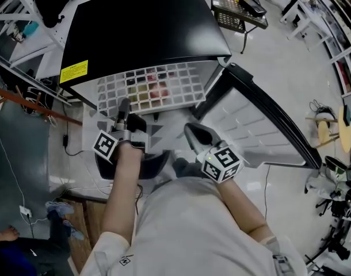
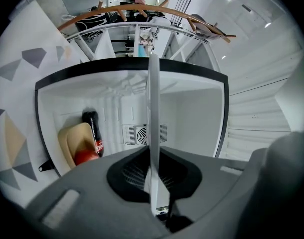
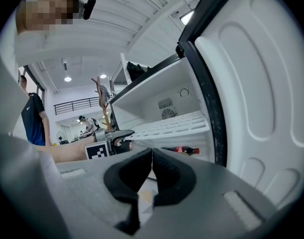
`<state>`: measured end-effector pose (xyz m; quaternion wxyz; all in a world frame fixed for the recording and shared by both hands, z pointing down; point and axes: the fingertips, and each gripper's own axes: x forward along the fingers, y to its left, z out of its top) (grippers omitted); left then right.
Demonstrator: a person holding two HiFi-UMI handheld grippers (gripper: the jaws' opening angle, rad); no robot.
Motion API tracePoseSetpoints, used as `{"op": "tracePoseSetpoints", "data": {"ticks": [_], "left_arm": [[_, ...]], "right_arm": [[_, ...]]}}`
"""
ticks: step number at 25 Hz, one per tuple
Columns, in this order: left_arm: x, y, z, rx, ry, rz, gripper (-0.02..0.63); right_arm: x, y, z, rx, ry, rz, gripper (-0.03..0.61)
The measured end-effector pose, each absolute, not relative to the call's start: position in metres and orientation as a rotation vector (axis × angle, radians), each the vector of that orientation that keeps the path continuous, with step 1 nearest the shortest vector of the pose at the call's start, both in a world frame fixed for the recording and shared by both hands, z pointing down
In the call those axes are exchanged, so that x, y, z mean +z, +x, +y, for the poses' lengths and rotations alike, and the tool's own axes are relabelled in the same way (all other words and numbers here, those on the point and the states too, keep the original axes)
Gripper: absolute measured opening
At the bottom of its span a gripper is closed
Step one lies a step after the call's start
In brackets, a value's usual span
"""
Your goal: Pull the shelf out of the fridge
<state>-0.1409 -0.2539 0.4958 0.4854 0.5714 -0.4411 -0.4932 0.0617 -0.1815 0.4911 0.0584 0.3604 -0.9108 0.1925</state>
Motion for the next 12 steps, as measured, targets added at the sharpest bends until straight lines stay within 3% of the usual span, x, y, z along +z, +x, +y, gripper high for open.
{"op": "tracePoseSetpoints", "data": {"ticks": [12], "left_arm": [[0.500,-0.136,-0.232,-1.212,1.377,-1.059,0.031]], "right_arm": [[0.497,0.056,-0.160,0.565,1.076,-2.751,0.003]]}}
